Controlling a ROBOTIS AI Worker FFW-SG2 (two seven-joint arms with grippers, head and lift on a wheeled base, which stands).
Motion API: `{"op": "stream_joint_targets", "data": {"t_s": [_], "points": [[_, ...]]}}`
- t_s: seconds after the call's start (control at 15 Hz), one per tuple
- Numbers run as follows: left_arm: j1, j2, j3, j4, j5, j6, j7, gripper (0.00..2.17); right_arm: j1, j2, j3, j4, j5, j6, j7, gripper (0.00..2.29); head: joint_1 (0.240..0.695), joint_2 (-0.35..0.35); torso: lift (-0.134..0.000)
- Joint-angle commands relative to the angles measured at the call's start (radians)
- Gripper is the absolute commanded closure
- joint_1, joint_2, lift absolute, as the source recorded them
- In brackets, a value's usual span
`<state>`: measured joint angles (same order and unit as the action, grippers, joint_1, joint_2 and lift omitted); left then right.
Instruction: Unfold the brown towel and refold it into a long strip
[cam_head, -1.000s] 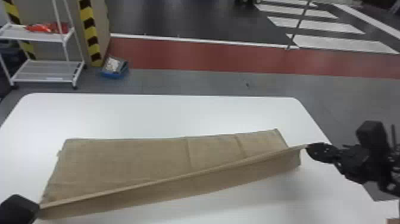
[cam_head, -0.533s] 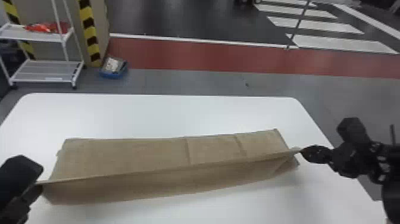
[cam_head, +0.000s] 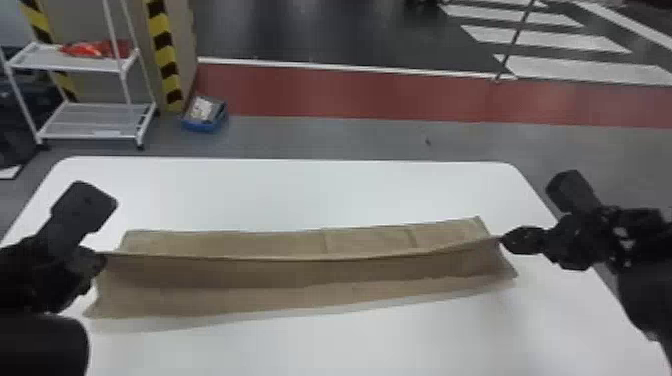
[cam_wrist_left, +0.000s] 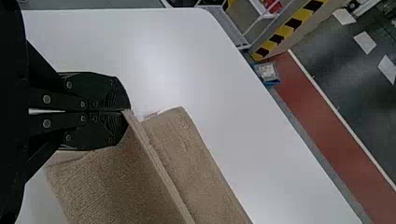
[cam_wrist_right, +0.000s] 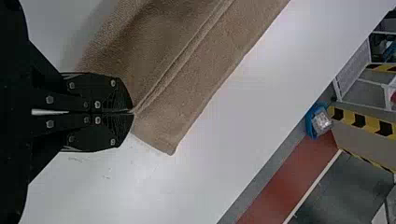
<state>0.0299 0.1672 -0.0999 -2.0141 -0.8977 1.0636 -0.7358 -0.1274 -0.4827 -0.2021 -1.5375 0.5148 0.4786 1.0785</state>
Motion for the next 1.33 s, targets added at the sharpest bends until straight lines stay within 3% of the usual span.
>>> {"op": "stream_joint_targets", "data": {"t_s": [0.0, 0.2, 0.53, 1.27], "points": [[-0.067, 0.003, -0.014, 0.084, -0.01, -0.003, -0.01, 2.15, -0.063, 0.001, 0.046, 0.031, 0.016, 0.036, 0.017, 2.07, 0.695, -0.138, -0.103], [-0.13, 0.005, -0.029, 0.15, -0.021, 0.0, -0.028, 2.15, -0.136, 0.003, 0.112, 0.083, 0.064, 0.061, 0.057, 2.07, 0.695, -0.113, -0.103], [-0.209, 0.012, -0.031, 0.262, -0.027, 0.0, -0.043, 2.15, -0.23, -0.001, 0.184, 0.209, 0.12, 0.064, 0.067, 2.07, 0.695, -0.096, -0.103], [-0.346, 0.018, -0.037, 0.451, -0.053, 0.034, -0.053, 2.14, -0.397, 0.01, 0.311, 0.408, 0.142, 0.036, 0.047, 2.07, 0.695, -0.062, -0.103]]}}
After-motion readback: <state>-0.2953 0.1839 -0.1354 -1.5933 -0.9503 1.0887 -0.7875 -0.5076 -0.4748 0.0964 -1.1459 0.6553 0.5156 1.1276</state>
